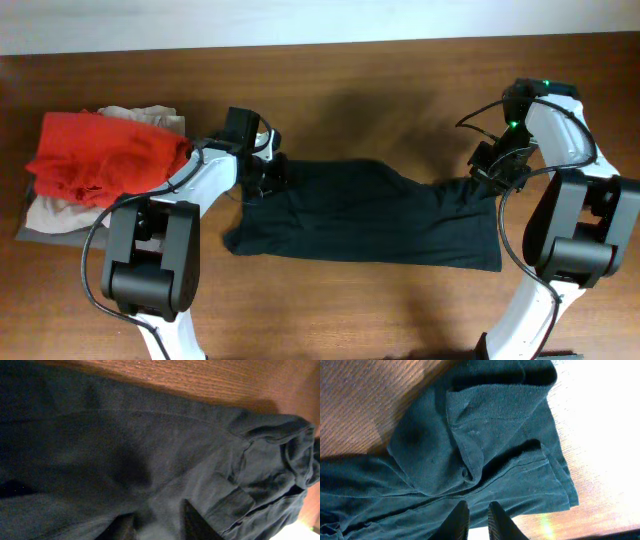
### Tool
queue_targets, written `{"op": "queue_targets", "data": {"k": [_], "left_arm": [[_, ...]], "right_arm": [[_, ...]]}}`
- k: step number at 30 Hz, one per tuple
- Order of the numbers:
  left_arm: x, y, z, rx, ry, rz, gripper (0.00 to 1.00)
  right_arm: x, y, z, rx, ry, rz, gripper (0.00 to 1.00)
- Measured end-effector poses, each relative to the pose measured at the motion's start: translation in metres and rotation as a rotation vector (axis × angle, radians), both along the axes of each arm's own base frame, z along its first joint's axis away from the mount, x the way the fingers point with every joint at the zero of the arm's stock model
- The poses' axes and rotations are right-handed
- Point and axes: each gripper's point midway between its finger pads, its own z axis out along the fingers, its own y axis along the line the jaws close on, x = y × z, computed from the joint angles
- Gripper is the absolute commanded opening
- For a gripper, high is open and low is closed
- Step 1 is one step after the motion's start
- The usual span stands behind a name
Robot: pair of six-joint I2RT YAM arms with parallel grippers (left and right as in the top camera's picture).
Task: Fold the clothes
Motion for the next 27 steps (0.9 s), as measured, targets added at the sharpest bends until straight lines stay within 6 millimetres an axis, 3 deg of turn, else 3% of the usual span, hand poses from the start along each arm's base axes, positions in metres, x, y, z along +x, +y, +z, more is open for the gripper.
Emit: {"op": "queue_targets", "data": {"k": [1,9,15,20,27], "left_arm": [[0.000,0.000,0.000,0.000,0.000,0.001,0.01],[-0.015,0.007,-0.004,0.016,0.080,0.015,0.01],[-0.024,0.036,-0.008,0.031,0.169,0.084,0.01],[-0.020,0.057,-0.008,0.019,0.190,0.142,0.01],[-0.017,0.055,-0.006,-0.002,0.175,0.139,0.01]], "right_arm": [[0.000,0.000,0.000,0.000,0.000,0.000,0.19],[0.000,-0.001,0.000,-0.005,0.002,0.001,0.19],[-0.001,-0.004,0.000,-0.009,0.004,-0.011,0.23],[-0.003,-0.020,0.000,-0.013,0.007,-0.076,0.23],[-0.006,-0.030,0.000,-0.018,0.009,-0.111,0.23]]}}
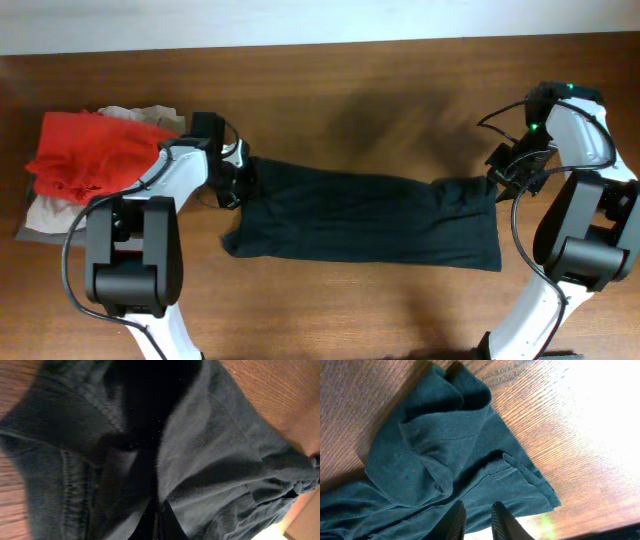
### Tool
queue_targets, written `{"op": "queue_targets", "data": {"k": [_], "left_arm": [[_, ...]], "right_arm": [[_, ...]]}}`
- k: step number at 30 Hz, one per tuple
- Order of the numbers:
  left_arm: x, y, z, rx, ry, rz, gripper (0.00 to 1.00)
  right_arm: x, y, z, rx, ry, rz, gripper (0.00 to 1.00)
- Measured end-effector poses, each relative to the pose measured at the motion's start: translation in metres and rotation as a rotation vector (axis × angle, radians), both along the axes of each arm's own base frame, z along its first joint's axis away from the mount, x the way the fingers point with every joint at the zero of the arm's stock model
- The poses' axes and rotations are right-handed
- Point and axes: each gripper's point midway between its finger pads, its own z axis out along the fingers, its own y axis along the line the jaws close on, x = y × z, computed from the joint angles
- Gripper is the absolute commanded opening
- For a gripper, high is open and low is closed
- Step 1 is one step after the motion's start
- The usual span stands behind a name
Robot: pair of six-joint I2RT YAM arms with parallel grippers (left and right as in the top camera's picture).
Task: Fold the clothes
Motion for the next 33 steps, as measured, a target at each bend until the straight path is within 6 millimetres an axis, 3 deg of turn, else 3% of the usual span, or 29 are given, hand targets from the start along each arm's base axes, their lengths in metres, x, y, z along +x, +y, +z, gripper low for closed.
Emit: {"op": "queue_targets", "data": {"k": [6,13,25,28,33], "left_arm": [[-0.006,-0.003,0.000,-0.004,0.022,-0.006,0.00],[-0.008,0.017,0.000,-0.014,0.059,0.046,0.01],[-0.012,0.022,0.000,-0.014,0.075,0.047,0.01],[-0.012,0.022,0.000,-0.014,0.076,0.047,0.01],[-0.012,0.022,0.000,-0.014,0.076,0.047,0.01]], "right_arm": [[0.000,0.000,0.000,0.000,0.000,0.000,0.23],[0.009,-0.003,-0.002,-0.015,-0.036,-0.016,0.50],[0.025,0.001,-0.013,-0.017,-0.090,-0.112,0.57],[0.021,0.014,-0.028,-0.002,-0.076,-0.114,0.55],[0.008,0.031,-0.049,0.007,-0.036,-0.137,0.19]]}}
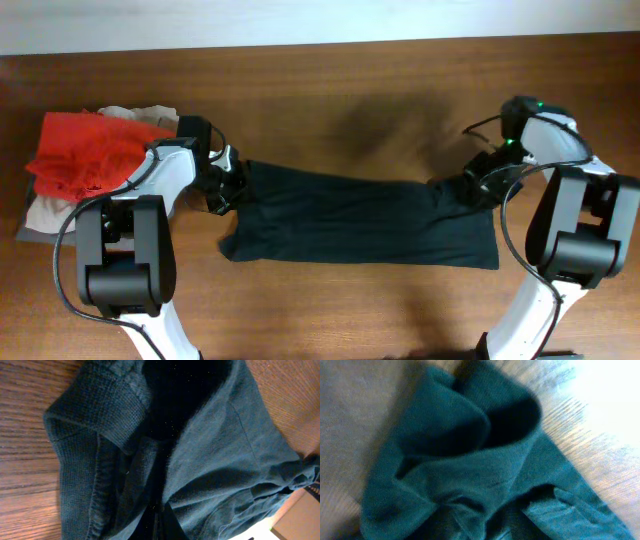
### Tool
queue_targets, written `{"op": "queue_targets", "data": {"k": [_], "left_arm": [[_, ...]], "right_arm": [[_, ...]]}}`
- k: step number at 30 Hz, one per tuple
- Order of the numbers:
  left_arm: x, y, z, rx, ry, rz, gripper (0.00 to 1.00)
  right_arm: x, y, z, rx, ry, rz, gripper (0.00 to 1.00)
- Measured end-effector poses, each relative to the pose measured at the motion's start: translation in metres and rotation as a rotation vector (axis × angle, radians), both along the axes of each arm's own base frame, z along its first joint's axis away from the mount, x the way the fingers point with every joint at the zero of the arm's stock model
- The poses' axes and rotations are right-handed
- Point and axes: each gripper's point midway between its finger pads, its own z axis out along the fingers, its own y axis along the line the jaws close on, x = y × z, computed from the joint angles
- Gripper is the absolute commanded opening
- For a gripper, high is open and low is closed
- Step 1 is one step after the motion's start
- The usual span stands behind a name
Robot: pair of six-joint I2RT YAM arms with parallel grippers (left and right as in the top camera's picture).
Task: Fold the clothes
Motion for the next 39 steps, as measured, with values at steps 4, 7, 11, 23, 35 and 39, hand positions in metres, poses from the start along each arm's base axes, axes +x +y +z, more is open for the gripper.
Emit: {"op": "queue_targets", "data": {"k": [4,7,11,23,35,39], "left_arm": [[0.000,0.000,0.000,0.000,-0.003,-0.005,0.01],[0.000,0.000,0.000,0.000,-0.006,-0.010,0.01],[0.000,0.001,0.000,0.000,-0.008,-0.011,0.01],[0.007,0.026,0.006,-0.056,-0.011,0.067,0.00],[0.007,0.026,0.010,-0.092,-0.019,0.063,0.01],[0.007,0.025,0.012,-0.111,-0.019,0.062,0.16]], "right_arm": [[-0.004,0.001,-0.002,0.003,0.017,-0.016,0.04],[-0.013,0.000,0.000,0.010,0.053,-0.031,0.04],[-0.021,-0.005,0.003,0.022,0.077,-0.024,0.04],[-0.020,-0.027,0.005,0.023,0.039,0.042,0.04],[-0.023,-0.036,0.005,0.004,0.044,0.046,0.24],[-0.029,-0.041,0.006,0.008,0.063,0.032,0.26]]}}
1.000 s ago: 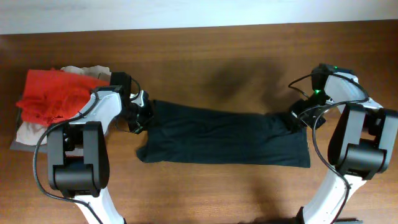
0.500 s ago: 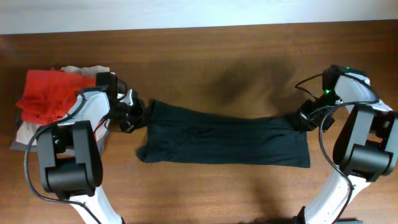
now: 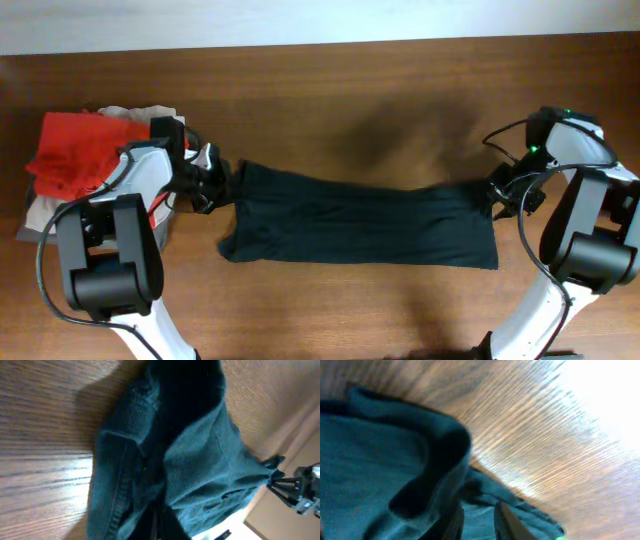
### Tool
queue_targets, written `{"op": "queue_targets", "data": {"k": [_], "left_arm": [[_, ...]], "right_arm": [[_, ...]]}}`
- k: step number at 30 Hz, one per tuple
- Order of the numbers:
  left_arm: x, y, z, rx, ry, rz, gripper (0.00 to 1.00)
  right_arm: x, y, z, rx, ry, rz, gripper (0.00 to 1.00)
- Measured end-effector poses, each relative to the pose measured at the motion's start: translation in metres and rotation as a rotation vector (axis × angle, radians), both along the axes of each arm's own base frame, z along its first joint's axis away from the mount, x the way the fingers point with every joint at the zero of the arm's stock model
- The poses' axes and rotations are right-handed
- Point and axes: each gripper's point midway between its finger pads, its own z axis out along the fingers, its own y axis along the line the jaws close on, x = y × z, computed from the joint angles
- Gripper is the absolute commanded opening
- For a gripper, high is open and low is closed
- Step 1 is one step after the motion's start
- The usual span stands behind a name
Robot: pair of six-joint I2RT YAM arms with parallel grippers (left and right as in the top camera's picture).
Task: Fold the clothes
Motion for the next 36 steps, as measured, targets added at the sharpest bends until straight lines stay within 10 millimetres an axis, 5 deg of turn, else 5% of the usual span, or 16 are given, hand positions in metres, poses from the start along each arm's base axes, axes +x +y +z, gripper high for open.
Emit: {"op": "queue_targets", "data": {"k": [5,13,15,17,21,26,29,33,36], "left_arm": [[-0.003,0.000,0.004,-0.021,0.007,-0.010,0.44],[-0.017,-0.005,0.008,-0.055,0.007,-0.087,0.35],[-0.013,-0.006,0.013,-0.062,-0.043,-0.118,0.35],[-0.001,-0.005,0.021,-0.050,-0.133,-0.147,0.35],[0.027,-0.002,0.050,0.021,-0.366,-0.217,0.29],[0.041,-0.017,0.059,0.111,-0.509,-0.344,0.29],[0.039,-0.033,0.052,0.194,-0.542,-0.450,0.47],[0.034,-0.047,0.043,0.290,-0.545,-0.543,0.50],[0.031,-0.039,0.038,0.340,-0.507,-0.543,0.60]], "right_arm": [[-0.002,-0.007,0.000,0.002,-0.001,-0.020,0.23],[0.006,-0.024,0.006,0.034,-0.069,-0.027,0.17],[0.015,-0.030,0.013,0.075,-0.133,-0.016,0.24],[0.024,-0.037,0.021,0.107,-0.198,0.000,0.47],[0.032,-0.053,0.031,0.140,-0.294,0.034,0.69],[0.031,-0.050,0.033,0.168,-0.320,0.095,0.63],[0.034,-0.041,0.033,0.191,-0.334,0.140,0.56],[0.035,-0.029,0.031,0.213,-0.339,0.183,0.53],[0.036,-0.027,0.032,0.219,-0.344,0.189,0.53]]}}
